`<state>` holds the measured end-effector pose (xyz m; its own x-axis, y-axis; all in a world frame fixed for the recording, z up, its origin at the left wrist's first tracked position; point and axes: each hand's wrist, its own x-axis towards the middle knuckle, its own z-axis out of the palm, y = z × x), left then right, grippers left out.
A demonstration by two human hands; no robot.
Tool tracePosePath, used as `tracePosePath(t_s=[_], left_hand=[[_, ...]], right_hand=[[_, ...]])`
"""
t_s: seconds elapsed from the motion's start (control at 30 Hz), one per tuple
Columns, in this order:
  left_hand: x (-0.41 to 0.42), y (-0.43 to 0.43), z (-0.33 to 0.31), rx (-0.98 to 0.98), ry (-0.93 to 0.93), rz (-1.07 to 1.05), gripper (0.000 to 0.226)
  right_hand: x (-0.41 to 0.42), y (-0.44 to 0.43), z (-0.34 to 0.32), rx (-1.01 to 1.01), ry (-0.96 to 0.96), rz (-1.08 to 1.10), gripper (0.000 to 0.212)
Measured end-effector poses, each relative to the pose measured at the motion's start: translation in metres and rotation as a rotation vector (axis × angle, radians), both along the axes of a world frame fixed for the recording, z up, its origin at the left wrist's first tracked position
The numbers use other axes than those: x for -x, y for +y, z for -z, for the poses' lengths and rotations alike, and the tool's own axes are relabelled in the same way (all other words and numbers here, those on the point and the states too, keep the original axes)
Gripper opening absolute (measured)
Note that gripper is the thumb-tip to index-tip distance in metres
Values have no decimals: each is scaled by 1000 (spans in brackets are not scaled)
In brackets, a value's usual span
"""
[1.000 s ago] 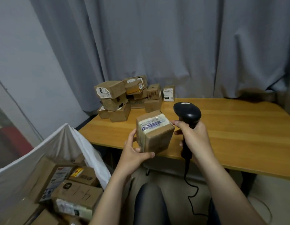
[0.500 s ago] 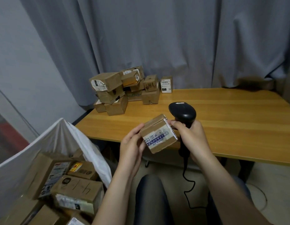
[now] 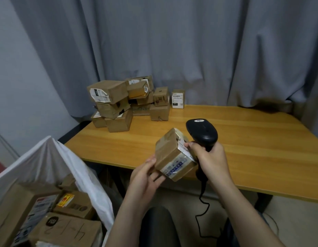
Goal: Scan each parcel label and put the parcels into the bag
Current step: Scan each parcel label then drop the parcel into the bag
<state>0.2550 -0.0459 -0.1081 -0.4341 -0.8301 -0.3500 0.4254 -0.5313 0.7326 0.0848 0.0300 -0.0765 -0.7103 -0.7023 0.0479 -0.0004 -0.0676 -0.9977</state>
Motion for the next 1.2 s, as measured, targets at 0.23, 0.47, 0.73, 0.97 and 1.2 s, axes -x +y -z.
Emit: tracePosePath(t_s=[0.23,0.47,0.73,0.97,1.2], left_hand=[[-7,-46,12,41,-21,44,38],[-4,-88,0,188,-147,32,44],[2,-133,-27,307,-138,87,35],[13,-169,-80,422,-227,203,67],[-13,-209,-128,517,-207,-38,41]], right_hand=[[-11,-42,-11,-16,82,-3,16],[-26,-87,-33,-52,208,-22,11],[-34,-121,-73,-40,458,-63,5],[-34,-147,-124,58,549,-47,10],[-31,-141,-179,41,445,-182,16]])
